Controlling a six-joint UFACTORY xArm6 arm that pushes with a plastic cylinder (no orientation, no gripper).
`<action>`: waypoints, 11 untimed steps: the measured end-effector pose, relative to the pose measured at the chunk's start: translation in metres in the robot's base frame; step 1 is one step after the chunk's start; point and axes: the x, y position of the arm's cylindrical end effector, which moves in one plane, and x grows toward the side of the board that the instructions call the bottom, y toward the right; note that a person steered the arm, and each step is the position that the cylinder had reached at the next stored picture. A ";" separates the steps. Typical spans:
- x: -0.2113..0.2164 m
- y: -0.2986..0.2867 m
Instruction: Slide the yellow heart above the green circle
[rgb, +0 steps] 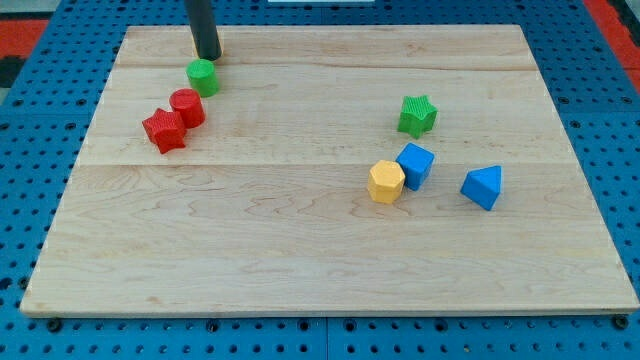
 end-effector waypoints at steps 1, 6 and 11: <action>0.000 0.005; -0.011 0.001; -0.023 -0.085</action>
